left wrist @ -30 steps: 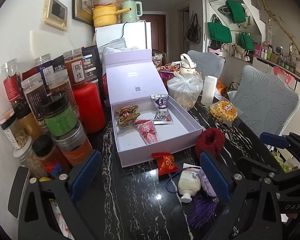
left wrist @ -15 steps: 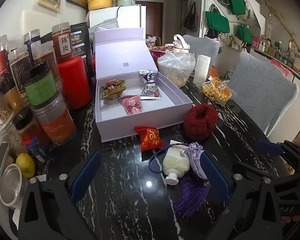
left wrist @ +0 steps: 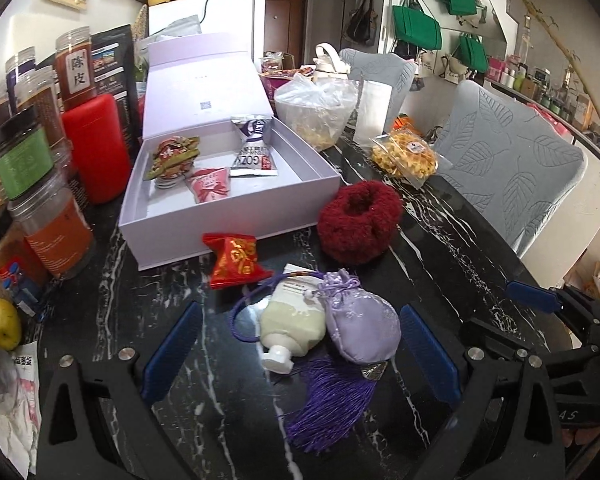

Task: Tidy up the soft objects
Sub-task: 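Move both grippers back over the table toward the lavender sachet and hand cream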

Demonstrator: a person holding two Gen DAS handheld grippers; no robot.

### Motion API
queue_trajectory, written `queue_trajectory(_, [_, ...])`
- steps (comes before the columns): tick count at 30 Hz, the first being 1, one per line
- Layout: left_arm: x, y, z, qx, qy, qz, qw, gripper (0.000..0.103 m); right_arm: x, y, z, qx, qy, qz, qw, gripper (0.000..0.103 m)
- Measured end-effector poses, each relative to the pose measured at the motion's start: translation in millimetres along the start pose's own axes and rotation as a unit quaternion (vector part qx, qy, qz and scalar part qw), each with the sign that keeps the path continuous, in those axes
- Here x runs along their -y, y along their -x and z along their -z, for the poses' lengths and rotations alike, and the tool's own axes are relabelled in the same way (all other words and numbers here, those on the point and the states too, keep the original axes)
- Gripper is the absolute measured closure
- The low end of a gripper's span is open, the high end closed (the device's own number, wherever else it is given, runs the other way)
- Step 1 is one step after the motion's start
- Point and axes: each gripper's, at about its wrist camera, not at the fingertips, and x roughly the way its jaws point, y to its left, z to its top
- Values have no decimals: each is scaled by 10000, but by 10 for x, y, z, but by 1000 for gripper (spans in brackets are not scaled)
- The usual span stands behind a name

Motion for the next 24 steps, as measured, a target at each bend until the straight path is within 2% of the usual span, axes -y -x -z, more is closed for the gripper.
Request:
queue_trajectory(7, [178,-174,-16,-82,-138,41,9999,3,185,-58,7,-51,-68,130,9999,16])
queue_trajectory(13, [312,-326,-12,-207,-256,118,9994,11,416,-45,-15,11,-230,337,9992,16])
queue_trajectory(15, [356,-380,5,-284,-278,171,9991,18,505,-60,-16,-5,-384,368,9986,16])
queue_trajectory(22, [454,-544,80,-542,-313,283,9976,29,620,-90,2,-60,-558,344,9978,16])
queue_trajectory(24, [484,-562,95,-510,-380,256,9976,39,621,-100,2,-78,-587,317,9977,16])
